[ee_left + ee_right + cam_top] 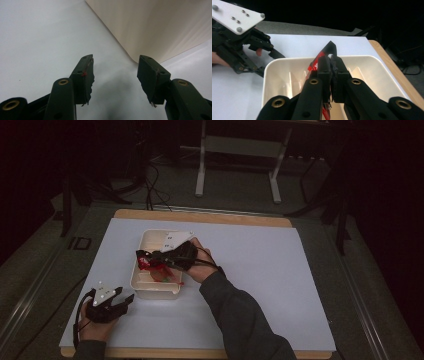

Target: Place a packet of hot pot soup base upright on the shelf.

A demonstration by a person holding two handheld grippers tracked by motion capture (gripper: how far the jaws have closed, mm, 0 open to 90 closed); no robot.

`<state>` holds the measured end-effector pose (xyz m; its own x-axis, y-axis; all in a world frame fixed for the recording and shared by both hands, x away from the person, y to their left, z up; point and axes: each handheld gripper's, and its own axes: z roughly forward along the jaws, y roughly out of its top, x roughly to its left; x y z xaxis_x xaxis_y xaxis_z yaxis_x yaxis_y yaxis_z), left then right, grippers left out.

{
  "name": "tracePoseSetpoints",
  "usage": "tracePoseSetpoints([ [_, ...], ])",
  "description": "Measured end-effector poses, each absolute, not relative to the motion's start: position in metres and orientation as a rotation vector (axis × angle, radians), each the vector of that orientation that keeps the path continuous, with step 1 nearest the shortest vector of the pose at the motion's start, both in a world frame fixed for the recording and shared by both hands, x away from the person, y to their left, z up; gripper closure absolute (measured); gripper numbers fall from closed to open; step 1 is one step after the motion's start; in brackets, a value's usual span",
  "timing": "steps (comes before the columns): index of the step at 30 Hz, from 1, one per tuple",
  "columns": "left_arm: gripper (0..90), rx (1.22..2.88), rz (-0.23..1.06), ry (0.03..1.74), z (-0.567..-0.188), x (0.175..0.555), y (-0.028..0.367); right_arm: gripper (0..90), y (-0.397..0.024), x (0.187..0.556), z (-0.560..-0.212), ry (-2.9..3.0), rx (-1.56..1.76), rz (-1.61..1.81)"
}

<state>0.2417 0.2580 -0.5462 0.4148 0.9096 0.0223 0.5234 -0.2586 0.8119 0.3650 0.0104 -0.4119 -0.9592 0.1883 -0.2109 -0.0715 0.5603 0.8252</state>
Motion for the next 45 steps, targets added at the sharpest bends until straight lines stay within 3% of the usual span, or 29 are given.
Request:
tracePoseSetpoints([
  [11,47.0,1.919,0.653,1.218,-0.546,0.241,0.258,87.8,0.026,0.358,-0.408,2.5,0.055,1.377],
  [26,47.0,1.922,0.654,1.219,-0.546,0.242,0.258,86.1,0.005,0.362,-0.416,2.528,0.085,1.394],
  [45,47.0,1.921,0.653,1.22,-0.546,0.242,0.258,69.6,0.018,0.374,-0.417,2.624,0.193,1.336],
])
